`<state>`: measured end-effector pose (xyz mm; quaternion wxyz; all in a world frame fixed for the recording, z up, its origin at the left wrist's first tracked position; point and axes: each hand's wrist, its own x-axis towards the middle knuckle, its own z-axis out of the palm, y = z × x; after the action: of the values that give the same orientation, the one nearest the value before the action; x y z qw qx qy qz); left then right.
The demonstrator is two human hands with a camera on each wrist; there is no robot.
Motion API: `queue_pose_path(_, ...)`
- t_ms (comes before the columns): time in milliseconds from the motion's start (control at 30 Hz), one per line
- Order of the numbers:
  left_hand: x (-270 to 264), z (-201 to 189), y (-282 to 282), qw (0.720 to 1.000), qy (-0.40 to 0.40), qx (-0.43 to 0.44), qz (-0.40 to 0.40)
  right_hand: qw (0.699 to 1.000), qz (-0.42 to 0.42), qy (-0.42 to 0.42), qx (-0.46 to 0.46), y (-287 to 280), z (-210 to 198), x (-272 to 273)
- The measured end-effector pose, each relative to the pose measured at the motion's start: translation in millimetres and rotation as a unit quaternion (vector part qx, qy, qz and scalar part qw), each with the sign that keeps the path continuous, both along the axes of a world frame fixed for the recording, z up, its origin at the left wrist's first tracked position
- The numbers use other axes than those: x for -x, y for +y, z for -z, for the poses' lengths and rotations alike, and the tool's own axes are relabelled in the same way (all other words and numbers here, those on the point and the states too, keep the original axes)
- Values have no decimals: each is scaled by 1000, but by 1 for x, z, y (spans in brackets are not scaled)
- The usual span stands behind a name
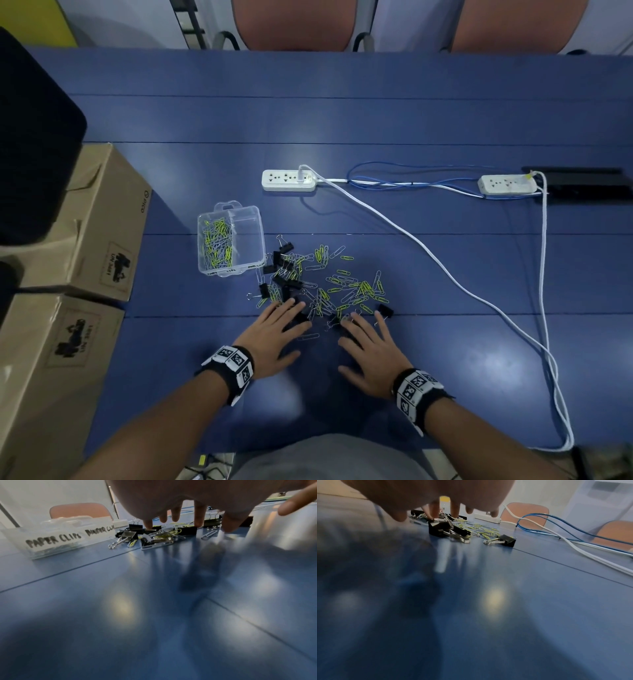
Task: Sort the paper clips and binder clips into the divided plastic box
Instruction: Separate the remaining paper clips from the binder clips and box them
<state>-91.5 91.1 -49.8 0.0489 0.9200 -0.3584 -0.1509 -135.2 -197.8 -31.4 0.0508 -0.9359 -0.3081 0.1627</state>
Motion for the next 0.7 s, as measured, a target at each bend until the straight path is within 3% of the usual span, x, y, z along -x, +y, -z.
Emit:
queue_pose_path(267, 0, -1, 1, 1000, -24, 14, -14, 999, 36, 3, 8, 24, 3, -7)
queue_pose_path(467, 9, 6, 12, 993, -107, 47, 31, 999, 30, -6, -11, 7, 11, 3)
queue_pose_path(700, 14, -3, 23, 989, -95, 112, -33, 996, 72, -36, -39, 48, 0, -21)
